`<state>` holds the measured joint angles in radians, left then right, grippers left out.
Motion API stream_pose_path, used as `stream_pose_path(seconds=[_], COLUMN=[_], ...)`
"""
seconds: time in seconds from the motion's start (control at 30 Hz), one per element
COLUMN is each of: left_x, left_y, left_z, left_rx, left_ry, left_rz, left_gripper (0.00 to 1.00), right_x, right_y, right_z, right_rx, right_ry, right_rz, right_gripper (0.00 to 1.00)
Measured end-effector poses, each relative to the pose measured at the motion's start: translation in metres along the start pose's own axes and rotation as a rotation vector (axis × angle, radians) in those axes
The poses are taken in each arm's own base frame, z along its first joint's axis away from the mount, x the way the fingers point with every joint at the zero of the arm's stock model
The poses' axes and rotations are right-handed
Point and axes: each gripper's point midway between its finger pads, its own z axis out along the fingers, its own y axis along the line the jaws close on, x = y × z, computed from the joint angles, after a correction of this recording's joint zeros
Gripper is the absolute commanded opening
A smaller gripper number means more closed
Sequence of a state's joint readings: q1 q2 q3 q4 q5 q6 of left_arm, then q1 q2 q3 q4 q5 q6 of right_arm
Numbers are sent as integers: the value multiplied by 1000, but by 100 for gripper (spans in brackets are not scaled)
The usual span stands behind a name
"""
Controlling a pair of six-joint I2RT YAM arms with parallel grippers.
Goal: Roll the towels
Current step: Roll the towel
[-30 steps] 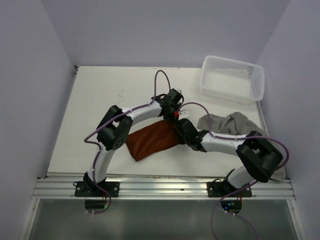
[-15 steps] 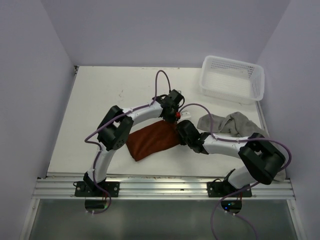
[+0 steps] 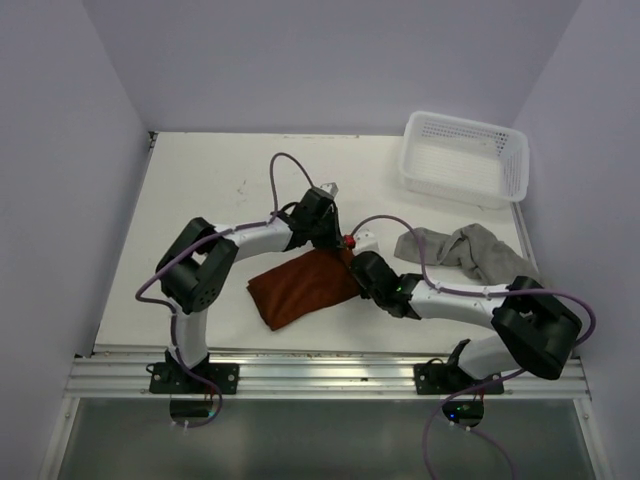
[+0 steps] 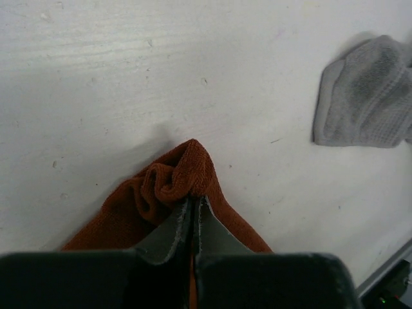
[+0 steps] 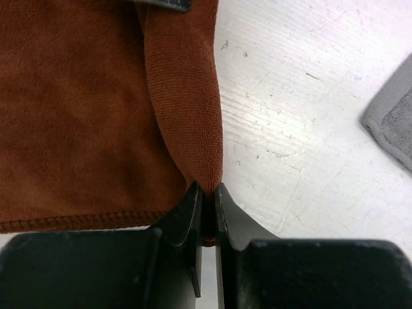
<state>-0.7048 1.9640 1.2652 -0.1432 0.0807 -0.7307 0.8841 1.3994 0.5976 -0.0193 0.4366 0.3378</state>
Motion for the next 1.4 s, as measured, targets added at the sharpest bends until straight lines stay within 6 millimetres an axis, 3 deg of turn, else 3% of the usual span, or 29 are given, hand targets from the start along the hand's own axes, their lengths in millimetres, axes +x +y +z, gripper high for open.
stream_pose_path(seconds=[0.23, 0.57, 0.77, 1.03, 1.4], left_x=[-11, -3, -6, 10, 14], left_y=[-14, -18, -15, -2, 11], left_z=[-14, -18, -23, -21, -17], left_rx=[193, 332, 347, 319, 276], left_ry=[-50, -85, -105, -82, -95], left_rz=[-78, -107, -105, -92, -45], left_gripper=[0, 0, 0, 0, 0], right_x=[-3, 0, 1, 18, 18], right_y=[9, 10, 21, 18, 21], right_z=[-12, -19, -17, -8, -4], right_rx=[53, 199, 234, 275, 295], right_ry=[-42, -32, -25, 21, 33], right_rz=[-125, -287, -355, -415, -438], right_gripper=[0, 0, 0, 0, 5])
